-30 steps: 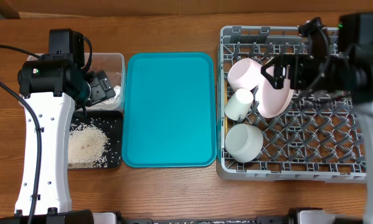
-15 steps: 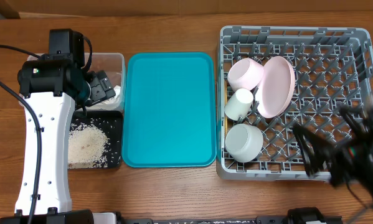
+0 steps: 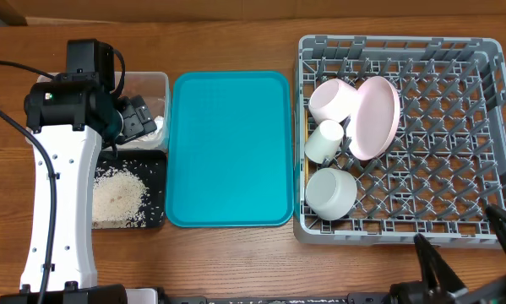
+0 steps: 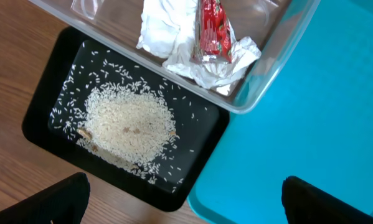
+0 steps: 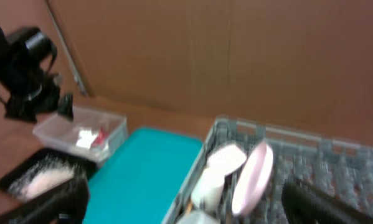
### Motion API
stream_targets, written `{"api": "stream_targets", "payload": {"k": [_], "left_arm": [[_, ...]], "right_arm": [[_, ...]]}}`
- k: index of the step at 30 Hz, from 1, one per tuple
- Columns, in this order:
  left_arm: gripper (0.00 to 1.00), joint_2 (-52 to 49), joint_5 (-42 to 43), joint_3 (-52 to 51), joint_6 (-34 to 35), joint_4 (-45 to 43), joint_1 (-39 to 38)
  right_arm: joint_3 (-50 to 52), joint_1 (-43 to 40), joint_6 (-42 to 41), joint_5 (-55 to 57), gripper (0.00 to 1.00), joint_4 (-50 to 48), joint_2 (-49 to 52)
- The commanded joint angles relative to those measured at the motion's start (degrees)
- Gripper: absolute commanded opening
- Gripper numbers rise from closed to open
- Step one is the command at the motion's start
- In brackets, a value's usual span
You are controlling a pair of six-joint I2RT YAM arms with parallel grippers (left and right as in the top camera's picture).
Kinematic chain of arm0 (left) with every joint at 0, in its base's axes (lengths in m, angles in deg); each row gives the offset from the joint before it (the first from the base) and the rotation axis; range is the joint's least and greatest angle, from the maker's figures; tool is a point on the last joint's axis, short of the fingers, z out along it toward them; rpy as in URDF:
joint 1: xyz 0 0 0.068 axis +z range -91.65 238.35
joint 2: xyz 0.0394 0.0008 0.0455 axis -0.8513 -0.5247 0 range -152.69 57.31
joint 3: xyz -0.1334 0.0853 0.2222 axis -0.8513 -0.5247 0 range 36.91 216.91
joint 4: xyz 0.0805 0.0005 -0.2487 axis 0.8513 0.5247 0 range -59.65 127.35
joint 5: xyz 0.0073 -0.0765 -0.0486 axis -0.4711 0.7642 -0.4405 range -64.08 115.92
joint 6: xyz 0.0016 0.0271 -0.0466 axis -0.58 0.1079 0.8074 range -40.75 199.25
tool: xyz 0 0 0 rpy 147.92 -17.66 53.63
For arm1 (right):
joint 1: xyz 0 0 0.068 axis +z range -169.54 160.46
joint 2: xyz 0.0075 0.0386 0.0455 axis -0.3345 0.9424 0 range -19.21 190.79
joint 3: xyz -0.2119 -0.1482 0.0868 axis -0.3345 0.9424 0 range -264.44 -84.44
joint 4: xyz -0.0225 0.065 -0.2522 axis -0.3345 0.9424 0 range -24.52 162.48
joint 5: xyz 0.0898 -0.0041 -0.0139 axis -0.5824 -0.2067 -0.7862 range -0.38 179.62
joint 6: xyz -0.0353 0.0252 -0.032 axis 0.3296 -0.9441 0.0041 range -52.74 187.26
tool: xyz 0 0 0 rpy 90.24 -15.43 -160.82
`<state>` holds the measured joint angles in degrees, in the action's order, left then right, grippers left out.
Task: Sort waste into correct bins and load items into the dishwasher
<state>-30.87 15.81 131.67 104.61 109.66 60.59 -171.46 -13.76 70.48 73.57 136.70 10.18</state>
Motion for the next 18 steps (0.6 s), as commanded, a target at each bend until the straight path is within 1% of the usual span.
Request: {"api": "stream_targets", "payload": {"k": [1, 7, 10, 18], "left_arm": [[1.0, -0.2, -0.4, 0.5, 0.2, -0.1, 0.0], [1.0, -0.2, -0.4, 0.5, 0.2, -0.1, 0.0], [1.0, -0.2, -0.4, 0.5, 0.2, -0.1, 0.0], [1.0, -0.2, -0.4, 0.5, 0.2, -0.1, 0.0]], "right_arm": [[13.0, 0.4, 0.0, -0.1, 1.0, -8.1, -6.7], [35.5, 0.4, 0.0, -4.0, 1.0, -28.3, -17.7], [44.9, 0.4, 0.0, -6.3, 1.0, -37.3, -21.8], [63.8, 0.4, 0.0, -7.2, 1.0, -58.0, -27.7]]}}
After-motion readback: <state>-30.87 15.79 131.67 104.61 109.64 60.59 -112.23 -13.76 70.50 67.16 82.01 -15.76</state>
